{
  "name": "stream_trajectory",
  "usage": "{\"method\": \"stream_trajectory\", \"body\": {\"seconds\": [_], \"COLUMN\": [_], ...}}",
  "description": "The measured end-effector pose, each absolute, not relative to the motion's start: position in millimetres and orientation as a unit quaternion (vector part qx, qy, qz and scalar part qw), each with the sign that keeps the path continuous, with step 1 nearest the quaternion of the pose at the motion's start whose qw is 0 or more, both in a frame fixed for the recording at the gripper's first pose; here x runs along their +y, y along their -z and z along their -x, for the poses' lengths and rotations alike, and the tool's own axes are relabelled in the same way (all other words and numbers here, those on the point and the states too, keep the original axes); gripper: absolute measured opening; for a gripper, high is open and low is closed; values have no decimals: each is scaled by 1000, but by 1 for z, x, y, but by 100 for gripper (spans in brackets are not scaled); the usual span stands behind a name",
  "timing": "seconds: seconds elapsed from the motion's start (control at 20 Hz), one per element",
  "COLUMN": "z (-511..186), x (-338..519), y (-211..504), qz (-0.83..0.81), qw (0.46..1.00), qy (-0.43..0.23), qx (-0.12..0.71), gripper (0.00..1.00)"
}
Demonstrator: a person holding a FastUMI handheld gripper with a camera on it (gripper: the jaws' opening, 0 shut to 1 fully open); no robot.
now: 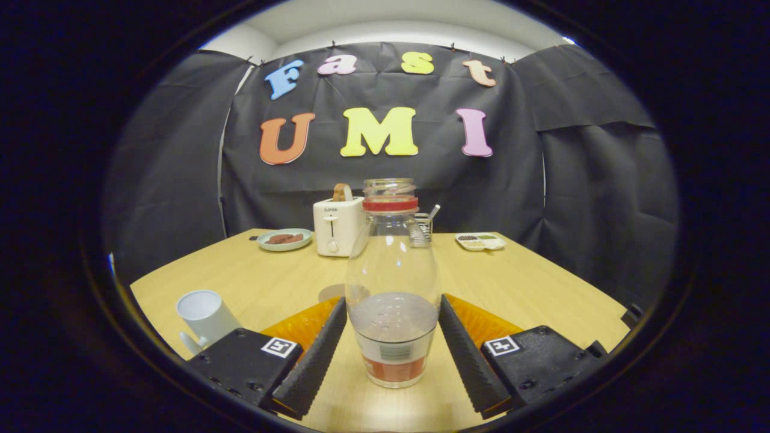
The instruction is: Take the bottle from table, then pour the juice into the cup, finally place the bottle on the coaster
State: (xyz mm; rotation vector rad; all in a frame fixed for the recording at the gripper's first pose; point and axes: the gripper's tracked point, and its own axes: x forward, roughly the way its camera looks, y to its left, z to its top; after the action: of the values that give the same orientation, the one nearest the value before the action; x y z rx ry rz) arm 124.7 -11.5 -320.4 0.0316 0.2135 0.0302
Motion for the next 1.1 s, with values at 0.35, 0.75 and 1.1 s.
{"method": "stream_trajectory", "body": {"seconds": [0.35,0.75,1.1], "z": [-132,-124,-112], "x": [-11,-13,-1], "y": [323,288,275], "qz": [-20,35,176], "qw": [994,994,976], "qy": [-19,-22,-27], "qx": [101,96,122], "gripper": [82,80,80]}}
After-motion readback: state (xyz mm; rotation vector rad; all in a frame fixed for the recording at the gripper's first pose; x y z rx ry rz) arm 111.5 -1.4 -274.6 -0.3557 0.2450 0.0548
